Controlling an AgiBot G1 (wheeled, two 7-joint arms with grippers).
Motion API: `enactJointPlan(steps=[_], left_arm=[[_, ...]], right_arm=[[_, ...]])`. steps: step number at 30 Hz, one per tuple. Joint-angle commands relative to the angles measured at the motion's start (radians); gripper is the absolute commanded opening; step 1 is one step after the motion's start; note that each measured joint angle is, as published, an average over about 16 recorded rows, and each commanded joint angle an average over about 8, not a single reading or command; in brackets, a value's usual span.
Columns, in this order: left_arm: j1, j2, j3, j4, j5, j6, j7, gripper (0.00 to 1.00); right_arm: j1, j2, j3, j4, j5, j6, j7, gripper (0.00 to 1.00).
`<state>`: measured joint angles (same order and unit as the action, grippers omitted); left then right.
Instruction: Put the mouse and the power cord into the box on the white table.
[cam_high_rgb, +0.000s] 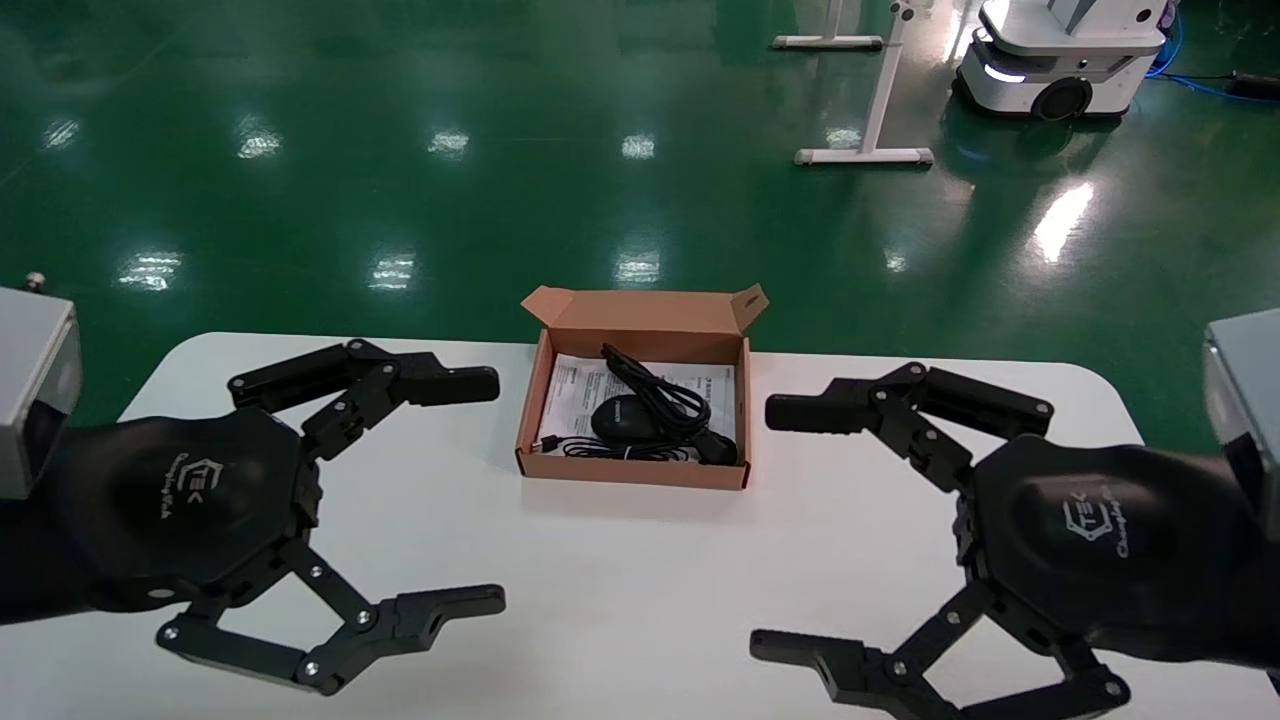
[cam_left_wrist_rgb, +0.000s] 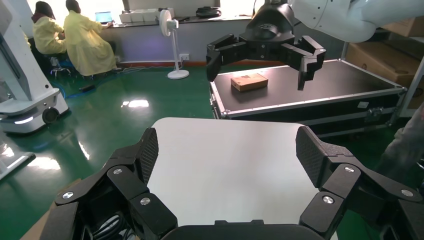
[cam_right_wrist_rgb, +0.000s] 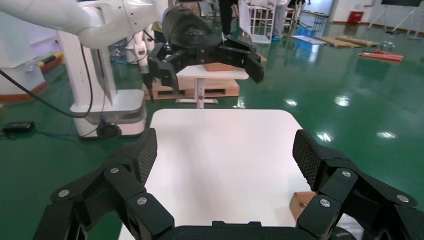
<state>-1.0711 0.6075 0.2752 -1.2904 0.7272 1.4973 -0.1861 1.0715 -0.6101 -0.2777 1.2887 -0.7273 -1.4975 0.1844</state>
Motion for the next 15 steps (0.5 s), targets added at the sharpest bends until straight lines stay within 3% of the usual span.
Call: enactJointPlan(steps=[1,15], left_arm=[[0.006,-0.006,-0.007,-0.01,-0.005,0.003,-0.004,1.0],[0.0,0.0,0.0,0.001,-0.001,0.001,-0.003,1.0]], right_arm=[[-0.015,0.007,0.009,0.025,0.013,-0.007,0.021,1.0],[-0.003,0.001,0.002,0.003,0.002,-0.001,0.006,1.0]])
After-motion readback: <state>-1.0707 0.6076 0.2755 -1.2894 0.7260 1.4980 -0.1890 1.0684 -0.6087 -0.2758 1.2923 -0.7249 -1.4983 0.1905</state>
